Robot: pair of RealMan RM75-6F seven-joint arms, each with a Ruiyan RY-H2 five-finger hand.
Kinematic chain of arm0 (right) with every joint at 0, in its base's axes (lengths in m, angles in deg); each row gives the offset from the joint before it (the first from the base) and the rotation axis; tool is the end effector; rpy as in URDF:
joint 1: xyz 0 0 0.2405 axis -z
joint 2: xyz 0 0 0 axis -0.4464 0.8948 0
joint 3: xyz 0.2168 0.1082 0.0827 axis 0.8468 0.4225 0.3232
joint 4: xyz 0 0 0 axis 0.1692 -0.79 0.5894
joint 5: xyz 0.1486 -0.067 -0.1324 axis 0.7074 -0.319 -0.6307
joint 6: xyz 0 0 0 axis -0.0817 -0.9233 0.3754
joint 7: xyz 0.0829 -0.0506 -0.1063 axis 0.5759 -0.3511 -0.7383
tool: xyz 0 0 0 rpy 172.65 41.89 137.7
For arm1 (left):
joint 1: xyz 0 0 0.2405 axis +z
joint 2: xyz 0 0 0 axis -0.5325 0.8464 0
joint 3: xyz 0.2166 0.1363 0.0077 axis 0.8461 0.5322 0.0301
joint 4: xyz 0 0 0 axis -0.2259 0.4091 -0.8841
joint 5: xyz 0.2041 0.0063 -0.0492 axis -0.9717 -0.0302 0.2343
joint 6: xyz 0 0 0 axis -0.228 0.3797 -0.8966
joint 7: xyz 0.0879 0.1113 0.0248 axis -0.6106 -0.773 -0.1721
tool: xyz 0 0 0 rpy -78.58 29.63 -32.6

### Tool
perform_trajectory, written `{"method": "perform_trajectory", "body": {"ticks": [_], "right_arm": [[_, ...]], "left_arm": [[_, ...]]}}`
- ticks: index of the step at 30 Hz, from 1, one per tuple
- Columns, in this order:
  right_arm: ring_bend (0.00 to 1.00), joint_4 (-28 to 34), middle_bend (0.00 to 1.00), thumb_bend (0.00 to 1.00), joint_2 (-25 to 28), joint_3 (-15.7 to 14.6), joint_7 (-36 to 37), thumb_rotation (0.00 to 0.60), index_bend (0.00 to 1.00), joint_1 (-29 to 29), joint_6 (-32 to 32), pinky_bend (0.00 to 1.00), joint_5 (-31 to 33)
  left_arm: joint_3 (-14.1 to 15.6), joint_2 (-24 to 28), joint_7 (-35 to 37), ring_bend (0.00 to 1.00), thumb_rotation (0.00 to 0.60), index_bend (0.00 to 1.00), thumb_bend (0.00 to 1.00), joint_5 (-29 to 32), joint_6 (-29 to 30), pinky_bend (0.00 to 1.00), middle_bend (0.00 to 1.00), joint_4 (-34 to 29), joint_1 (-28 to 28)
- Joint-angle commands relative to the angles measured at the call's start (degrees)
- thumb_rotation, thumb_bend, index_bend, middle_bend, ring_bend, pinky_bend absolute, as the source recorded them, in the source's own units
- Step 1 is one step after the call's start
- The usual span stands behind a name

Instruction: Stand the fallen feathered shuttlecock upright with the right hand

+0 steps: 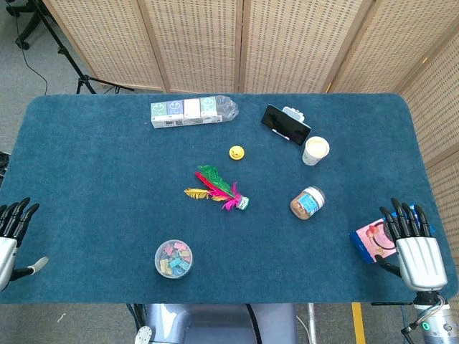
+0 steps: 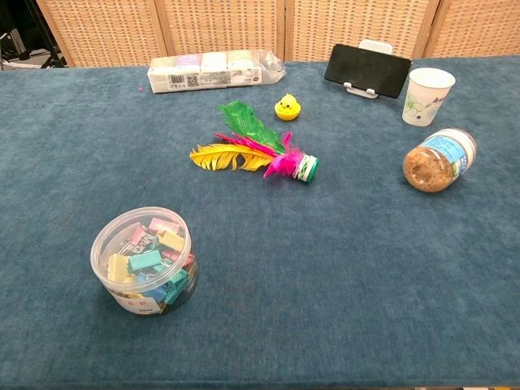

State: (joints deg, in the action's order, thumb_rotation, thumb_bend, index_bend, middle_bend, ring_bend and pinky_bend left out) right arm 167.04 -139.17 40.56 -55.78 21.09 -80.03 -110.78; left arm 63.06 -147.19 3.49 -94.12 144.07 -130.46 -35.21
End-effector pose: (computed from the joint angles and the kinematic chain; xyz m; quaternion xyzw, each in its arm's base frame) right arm -0.2903 -0.1796 0.1433 0.6314 -0.2934 0.3736 0.6129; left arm -0.2949 0.1565 0.1755 -0.6277 -0.3559 -0.3863 0.5746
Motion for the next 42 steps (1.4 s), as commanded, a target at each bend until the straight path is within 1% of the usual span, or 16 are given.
{"method": "perform_trajectory", "body": {"ticks": [1, 7, 13, 16, 18, 20, 21, 23, 25, 27, 31, 33, 35, 39, 42], "right_arm": [[0.00, 0.20, 0.00, 0.00, -0.49, -0.07, -0.42, 0.600, 0.11, -0.02, 0.40, 0.00, -0.13], [0.00, 0.16, 0.00, 0.00, -0.56, -0.05, -0.20, 0.600, 0.11, 0.31, 0.29, 0.00, -0.19], [0.00, 0.48, 0.00, 0.00, -0.49, 0.38, 2.23, 0.600, 0.11, 0.02, 1.13, 0.00, 0.33], [0.00, 1.21, 0.00, 0.00, -0.47, 1.64, 4.03, 0.600, 0.11, -2.60, 4.21, 0.00, 0.23], [0.00, 2.14, 0.00, 0.00, -0.65, 3.23, 4.67, 0.600, 0.11, -5.28, 7.03, 0.00, 0.46], [0.00, 3.74, 0.00, 0.03, -1.01, 4.98, 5.04, 0.600, 0.11, -8.31, 10.73, 0.00, 1.52], [0.00, 4.84, 0.00, 0.05, -1.50, 6.17, 5.05, 0.600, 0.11, -10.28, 13.41, 0.00, 2.87], [0.00, 6.44, 0.00, 0.14, -2.54, 7.94, 4.10, 0.600, 0.15, -13.10, 17.59, 0.00, 5.93], [0.00, 7.05, 0.00, 0.21, -4.45, 9.77, 2.30, 0.600, 0.19, -16.34, 21.46, 0.00, 8.50], [0.00, 6.68, 0.00, 0.25, -6.96, 11.40, 0.35, 0.600, 0.22, -19.26, 24.51, 0.00, 11.26], [0.00, 2.96, 0.00, 0.26, -14.06, 14.77, -4.24, 0.600, 0.24, -25.49, 29.85, 0.00, 18.18], [0.00, 0.81, 0.00, 0.29, -18.25, 17.10, -5.44, 0.600, 0.24, -28.89, 33.20, 0.00, 24.92], [0.00, -1.62, 0.00, 0.33, -21.38, 18.95, -6.53, 0.600, 0.25, -31.77, 35.46, 0.00, 30.36], [0.00, -7.20, 0.00, 0.34, -26.78, 21.60, -9.89, 0.600, 0.26, -36.73, 36.68, 0.00, 38.70], [0.00, -11.61, 0.00, 0.34, -30.94, 23.34, -11.86, 0.600, 0.28, -40.49, 36.86, 0.00, 44.54]], "left_arm": [[0.09, -0.01, 0.18, 0.00, 0.600, 0.00, 0.00, -0.09, 0.10, 0.00, 0.00, -0.06, 0.16], [0.24, -0.11, 0.20, 0.00, 0.600, 0.00, 0.00, -0.40, 0.24, 0.00, 0.00, 0.20, 0.34], [0.22, 0.38, 1.11, 0.00, 0.600, 0.00, 0.00, -0.32, 0.09, 0.00, 0.00, -0.33, 0.34], [-0.18, 0.66, 1.48, 0.00, 0.600, 0.00, 0.00, 0.20, -0.13, 0.00, 0.00, -0.51, 0.14], [-0.64, 0.49, 1.14, 0.00, 0.600, 0.00, 0.00, 0.83, 0.10, 0.00, 0.00, -0.63, 0.17], [-1.20, -0.09, -0.31, 0.00, 0.600, 0.00, 0.00, 1.56, 0.59, 0.00, 0.00, -0.49, 0.34], [-1.35, -0.33, -0.77, 0.00, 0.600, 0.00, 0.00, 1.85, 0.57, 0.00, 0.00, -0.60, 0.35], [-1.41, -0.40, -0.70, 0.00, 0.600, 0.00, 0.00, 2.04, 0.28, 0.00, 0.00, -0.79, 0.25], [-1.54, -0.34, -0.59, 0.00, 0.600, 0.00, 0.00, 1.90, 0.26, 0.00, 0.00, -0.72, 0.10], [-1.69, -0.24, -0.07, 0.00, 0.600, 0.00, 0.00, 1.74, 0.35, 0.00, 0.00, -0.70, -0.01], [-2.14, -0.17, 0.80, 0.00, 0.600, 0.00, 0.00, 2.48, 0.31, 0.00, 0.00, -0.23, -0.05], [-2.32, -0.08, 1.11, 0.00, 0.600, 0.00, 0.00, 2.99, -0.39, 0.00, 0.00, -0.15, -0.35], [-2.51, -0.04, 1.05, 0.00, 0.600, 0.00, 0.00, 3.47, -0.98, 0.00, 0.00, -0.04, -0.64], [-2.85, 0.02, 1.22, 0.00, 0.600, 0.00, 0.00, 4.32, -1.72, 0.00, 0.00, 0.01, -0.97], [-3.09, 0.01, 1.44, 0.00, 0.600, 0.00, 0.00, 5.35, -2.82, 0.00, 0.00, 0.13, -1.36]]}}
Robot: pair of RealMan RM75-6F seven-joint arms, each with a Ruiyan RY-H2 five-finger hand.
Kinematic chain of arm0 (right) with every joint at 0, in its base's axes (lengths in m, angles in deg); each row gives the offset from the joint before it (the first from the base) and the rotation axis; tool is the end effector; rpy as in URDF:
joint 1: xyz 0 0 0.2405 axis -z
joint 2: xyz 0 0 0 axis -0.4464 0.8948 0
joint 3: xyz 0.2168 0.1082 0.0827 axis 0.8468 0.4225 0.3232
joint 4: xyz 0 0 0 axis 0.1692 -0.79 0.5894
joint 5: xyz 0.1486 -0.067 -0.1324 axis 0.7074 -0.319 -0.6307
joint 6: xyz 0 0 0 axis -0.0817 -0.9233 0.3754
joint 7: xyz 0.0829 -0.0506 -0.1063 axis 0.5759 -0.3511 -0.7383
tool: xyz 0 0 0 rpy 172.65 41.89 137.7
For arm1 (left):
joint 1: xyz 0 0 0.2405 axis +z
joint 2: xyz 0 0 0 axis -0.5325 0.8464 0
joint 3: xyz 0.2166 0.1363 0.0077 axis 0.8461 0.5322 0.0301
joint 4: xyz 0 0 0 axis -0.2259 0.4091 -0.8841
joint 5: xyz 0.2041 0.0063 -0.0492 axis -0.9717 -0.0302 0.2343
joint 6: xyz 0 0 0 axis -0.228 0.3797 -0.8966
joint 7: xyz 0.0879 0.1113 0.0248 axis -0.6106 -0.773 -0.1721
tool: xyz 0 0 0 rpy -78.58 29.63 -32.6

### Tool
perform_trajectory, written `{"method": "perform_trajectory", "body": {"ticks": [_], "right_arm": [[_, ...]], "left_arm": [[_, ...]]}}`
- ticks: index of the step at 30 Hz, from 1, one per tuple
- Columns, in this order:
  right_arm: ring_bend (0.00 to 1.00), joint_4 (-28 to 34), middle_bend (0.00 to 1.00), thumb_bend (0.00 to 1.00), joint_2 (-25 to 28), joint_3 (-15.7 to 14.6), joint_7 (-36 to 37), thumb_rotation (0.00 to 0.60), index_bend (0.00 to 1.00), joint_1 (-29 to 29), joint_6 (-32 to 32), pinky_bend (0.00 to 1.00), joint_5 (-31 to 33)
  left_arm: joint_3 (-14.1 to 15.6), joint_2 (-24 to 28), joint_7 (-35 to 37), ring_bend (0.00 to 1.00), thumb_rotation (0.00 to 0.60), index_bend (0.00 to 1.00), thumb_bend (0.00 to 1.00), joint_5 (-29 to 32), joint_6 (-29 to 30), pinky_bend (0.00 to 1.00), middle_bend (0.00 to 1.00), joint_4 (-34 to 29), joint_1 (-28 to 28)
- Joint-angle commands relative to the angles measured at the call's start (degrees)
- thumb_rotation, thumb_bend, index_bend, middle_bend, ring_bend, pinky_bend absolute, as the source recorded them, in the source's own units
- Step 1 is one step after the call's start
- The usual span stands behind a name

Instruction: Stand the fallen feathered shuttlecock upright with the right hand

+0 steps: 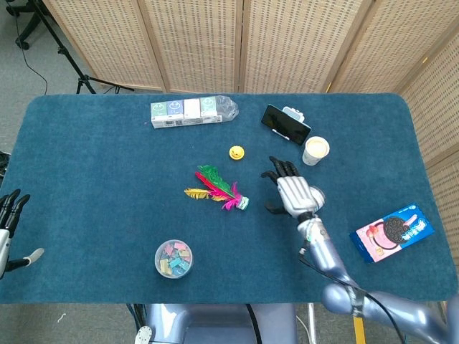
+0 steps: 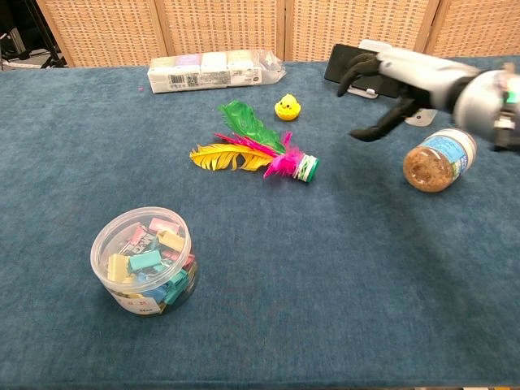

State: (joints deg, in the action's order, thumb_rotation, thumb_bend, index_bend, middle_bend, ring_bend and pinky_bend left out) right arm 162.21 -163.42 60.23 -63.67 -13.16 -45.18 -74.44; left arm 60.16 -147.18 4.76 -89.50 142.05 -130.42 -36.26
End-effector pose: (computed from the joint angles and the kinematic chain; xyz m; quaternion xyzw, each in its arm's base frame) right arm -0.1288 -0.3609 -0.0057 0.6450 -0.4756 0.4212 0.4246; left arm -0.3002 0.1731 0.1821 -0.6023 -0.3682 -0.3889 0.5920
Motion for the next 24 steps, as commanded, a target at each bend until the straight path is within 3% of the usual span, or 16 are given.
{"method": "perform_trajectory", "body": {"ticks": [1, 7, 15, 24], "right_arm": [[0.00, -10.21, 0.00, 0.35, -9.11, 4.55, -5.20, 0.600, 0.29, -8.92, 3.49, 0.00, 11.40], [0.00, -18.66, 0.00, 0.37, -13.90, 7.43, -8.84, 0.600, 0.29, -16.35, 5.07, 0.00, 19.15], [0.00, -22.80, 0.00, 0.39, -16.32, 9.75, -10.01, 0.600, 0.32, -21.96, 6.81, 0.00, 26.55], [0.00, -26.86, 0.00, 0.39, -18.31, 10.07, -10.18, 0.600, 0.34, -26.26, 8.65, 0.00, 31.79]], "left_arm": [[-0.50, -0.06, 0.05, 0.00, 0.600, 0.00, 0.00, 2.06, -2.21, 0.00, 0.00, 0.29, -0.83], [-1.16, -0.27, -0.80, 0.00, 0.600, 0.00, 0.00, 4.11, -4.19, 0.00, 0.00, 0.26, -1.76], [-1.77, -0.39, -1.37, 0.00, 0.600, 0.00, 0.00, 6.33, -5.66, 0.00, 0.00, 0.37, -2.34], [-2.11, -0.46, -1.25, 0.00, 0.600, 0.00, 0.00, 7.46, -6.37, 0.00, 0.00, 0.67, -2.68]]}}
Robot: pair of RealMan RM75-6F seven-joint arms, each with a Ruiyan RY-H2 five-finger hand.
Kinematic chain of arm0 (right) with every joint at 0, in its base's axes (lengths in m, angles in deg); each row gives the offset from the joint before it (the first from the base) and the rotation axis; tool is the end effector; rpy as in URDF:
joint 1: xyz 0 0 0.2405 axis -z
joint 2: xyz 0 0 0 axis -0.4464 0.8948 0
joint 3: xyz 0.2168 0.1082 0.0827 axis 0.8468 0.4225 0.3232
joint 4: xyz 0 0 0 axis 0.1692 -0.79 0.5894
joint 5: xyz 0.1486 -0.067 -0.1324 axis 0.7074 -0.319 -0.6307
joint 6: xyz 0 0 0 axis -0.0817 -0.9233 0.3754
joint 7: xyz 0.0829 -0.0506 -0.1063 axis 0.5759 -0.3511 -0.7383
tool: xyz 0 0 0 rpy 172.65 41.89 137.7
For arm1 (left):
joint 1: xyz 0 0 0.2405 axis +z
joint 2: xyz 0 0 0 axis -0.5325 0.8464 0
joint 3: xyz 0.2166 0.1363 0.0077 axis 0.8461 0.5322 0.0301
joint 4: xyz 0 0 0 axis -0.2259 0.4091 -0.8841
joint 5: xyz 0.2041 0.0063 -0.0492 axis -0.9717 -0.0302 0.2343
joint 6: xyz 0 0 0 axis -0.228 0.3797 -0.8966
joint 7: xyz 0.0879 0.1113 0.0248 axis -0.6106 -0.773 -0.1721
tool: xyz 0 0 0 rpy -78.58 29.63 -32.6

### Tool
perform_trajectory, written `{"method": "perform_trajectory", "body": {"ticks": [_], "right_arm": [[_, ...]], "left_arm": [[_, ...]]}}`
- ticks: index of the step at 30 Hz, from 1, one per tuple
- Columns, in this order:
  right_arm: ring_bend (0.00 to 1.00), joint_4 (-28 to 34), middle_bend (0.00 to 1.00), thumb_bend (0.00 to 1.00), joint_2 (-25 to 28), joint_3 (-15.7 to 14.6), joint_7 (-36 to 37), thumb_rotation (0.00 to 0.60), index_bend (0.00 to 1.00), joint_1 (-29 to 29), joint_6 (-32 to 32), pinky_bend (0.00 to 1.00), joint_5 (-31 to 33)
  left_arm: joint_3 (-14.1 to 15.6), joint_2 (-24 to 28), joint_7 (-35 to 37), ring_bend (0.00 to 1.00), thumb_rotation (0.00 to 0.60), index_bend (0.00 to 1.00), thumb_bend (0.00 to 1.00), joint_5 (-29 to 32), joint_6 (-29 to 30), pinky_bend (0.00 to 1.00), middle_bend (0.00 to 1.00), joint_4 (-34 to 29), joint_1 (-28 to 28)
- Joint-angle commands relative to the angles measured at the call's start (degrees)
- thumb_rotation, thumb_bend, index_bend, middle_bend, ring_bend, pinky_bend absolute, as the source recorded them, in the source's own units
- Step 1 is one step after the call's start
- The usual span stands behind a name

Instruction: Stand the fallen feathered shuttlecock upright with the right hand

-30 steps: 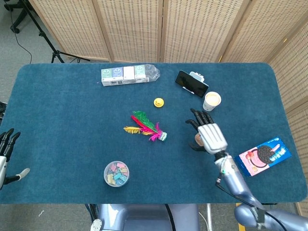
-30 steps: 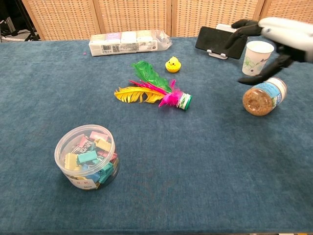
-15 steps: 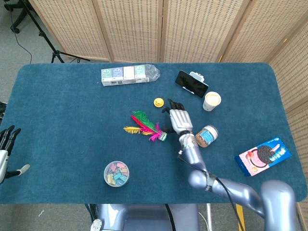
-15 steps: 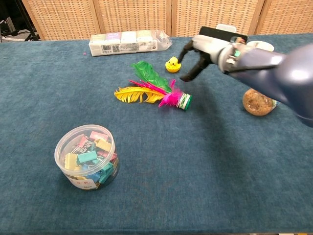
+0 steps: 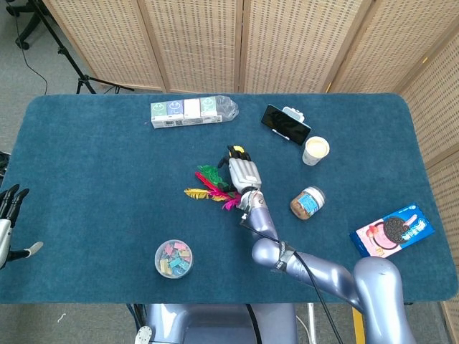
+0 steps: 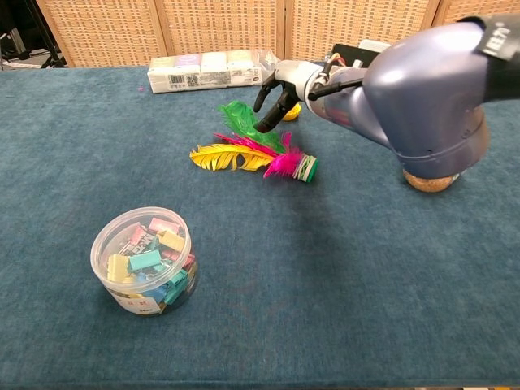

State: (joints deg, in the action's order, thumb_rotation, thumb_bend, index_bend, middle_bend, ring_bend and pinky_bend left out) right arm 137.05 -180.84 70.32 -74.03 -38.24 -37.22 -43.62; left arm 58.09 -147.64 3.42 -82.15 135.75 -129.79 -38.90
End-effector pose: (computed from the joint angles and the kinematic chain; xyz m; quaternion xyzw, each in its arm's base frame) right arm -0.0304 -0.4275 -0.0841 0.6141 -0.5657 0.3746 0.4031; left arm -0.3130 0.1945 0.1785 -0.5907 -0.3973 -0.3535 0.6068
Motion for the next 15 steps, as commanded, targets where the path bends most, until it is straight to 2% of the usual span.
{"method": "perform_trajectory", "body": {"ticks": [1, 9, 15], "right_arm": [[0.00, -2.08, 0.00, 0.40, -1.08, -0.02, 0.35, 0.600, 0.36, -1.35, 0.79, 0.00, 1.12], [0.00, -5.07, 0.00, 0.47, -2.49, -0.43, 2.32, 0.600, 0.53, -2.73, 2.14, 0.00, 1.31], [0.00, -4.31, 0.00, 0.52, -2.07, -1.25, 4.19, 0.600, 0.61, -2.40, 2.06, 0.00, -0.65]], "left_arm": [[-0.04, 0.01, 0.13, 0.00, 0.600, 0.00, 0.00, 0.14, -0.09, 0.00, 0.00, 0.05, -0.04], [-0.08, 0.04, 0.25, 0.00, 0.600, 0.00, 0.00, 0.40, -0.17, 0.00, 0.00, 0.16, -0.08], [-0.02, 0.05, 0.30, 0.00, 0.600, 0.00, 0.00, 0.44, -0.27, 0.00, 0.00, 0.16, -0.12]]}}
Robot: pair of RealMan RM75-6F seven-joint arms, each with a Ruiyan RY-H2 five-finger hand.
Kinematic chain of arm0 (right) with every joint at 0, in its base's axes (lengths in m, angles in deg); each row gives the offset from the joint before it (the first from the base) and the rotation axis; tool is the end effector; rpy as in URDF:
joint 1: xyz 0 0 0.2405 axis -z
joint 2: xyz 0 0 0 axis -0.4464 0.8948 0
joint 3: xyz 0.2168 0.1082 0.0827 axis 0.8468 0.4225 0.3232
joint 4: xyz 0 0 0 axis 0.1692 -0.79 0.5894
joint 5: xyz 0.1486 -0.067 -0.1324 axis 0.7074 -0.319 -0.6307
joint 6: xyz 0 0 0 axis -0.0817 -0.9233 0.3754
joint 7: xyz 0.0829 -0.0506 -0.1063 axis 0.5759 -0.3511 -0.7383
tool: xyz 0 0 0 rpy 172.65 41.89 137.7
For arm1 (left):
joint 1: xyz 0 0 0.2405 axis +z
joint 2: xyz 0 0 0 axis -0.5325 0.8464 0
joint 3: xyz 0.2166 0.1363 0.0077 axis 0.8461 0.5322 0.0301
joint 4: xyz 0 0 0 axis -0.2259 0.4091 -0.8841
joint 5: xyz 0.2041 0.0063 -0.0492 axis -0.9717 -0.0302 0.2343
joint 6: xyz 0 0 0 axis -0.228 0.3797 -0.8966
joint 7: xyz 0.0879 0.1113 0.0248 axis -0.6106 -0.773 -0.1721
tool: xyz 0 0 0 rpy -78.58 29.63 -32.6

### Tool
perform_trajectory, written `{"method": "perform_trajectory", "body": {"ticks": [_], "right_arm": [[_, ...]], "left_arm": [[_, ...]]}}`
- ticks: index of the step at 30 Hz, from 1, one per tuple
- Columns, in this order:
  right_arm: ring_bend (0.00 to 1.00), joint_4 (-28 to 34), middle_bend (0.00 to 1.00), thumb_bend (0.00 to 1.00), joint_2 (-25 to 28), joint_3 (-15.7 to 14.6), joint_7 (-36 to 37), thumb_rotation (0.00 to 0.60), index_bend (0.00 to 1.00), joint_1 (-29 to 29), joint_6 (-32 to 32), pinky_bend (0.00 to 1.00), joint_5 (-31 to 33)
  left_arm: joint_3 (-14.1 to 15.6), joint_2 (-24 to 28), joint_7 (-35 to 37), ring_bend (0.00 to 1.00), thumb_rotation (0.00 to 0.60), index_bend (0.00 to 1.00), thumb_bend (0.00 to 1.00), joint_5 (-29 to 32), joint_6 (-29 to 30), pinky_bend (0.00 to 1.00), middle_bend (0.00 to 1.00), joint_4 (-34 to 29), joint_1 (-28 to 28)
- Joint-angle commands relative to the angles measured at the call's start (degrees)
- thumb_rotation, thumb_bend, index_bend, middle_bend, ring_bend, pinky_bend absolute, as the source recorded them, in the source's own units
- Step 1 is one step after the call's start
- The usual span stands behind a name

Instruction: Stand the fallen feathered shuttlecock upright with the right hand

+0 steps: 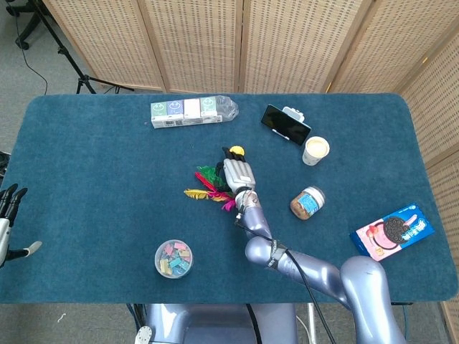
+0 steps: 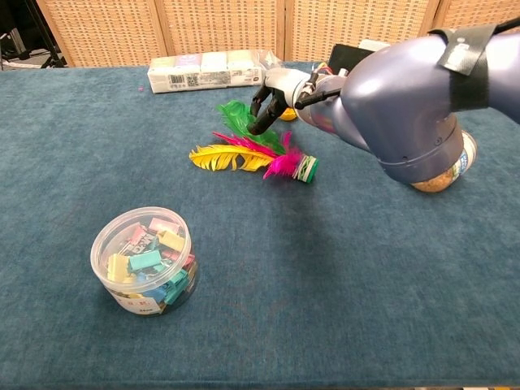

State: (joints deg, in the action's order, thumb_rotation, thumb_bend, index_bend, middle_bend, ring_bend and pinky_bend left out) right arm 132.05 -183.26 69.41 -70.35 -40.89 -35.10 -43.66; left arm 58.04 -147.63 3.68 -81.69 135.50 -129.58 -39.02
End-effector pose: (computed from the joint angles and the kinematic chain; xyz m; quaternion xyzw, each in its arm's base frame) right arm -0.0243 -0.4300 -0.0979 0.6129 -0.5736 0.3770 0.3915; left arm -0.3146 0.1953 0.1790 -0.5887 -0.3998 -0.3522 0.6079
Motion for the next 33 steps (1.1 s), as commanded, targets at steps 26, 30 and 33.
{"method": "perform_trajectory", "body": {"ticks": [26, 30, 33], "right_arm": [[0.00, 12.57, 0.02, 0.59, 6.50, -5.29, 34.53, 0.600, 0.71, 14.81, -9.94, 0.00, -36.40], [0.00, 12.05, 0.03, 0.59, 7.19, -7.30, 37.29, 0.600, 0.71, 17.05, -9.94, 0.00, -37.79], [0.00, 10.85, 0.03, 0.59, 7.15, -7.90, 38.88, 0.600, 0.71, 17.99, -9.26, 0.00, -37.60]], "left_arm": [[1.37, -0.41, -1.66, 0.00, 0.600, 0.00, 0.00, -2.73, 0.78, 0.00, 0.00, -1.06, 0.13], [1.54, -0.46, -1.88, 0.00, 0.600, 0.00, 0.00, -3.16, 0.93, 0.00, 0.00, -1.14, 0.14], [1.69, -0.45, -1.81, 0.00, 0.600, 0.00, 0.00, -3.41, 1.07, 0.00, 0.00, -1.21, 0.23]]}}
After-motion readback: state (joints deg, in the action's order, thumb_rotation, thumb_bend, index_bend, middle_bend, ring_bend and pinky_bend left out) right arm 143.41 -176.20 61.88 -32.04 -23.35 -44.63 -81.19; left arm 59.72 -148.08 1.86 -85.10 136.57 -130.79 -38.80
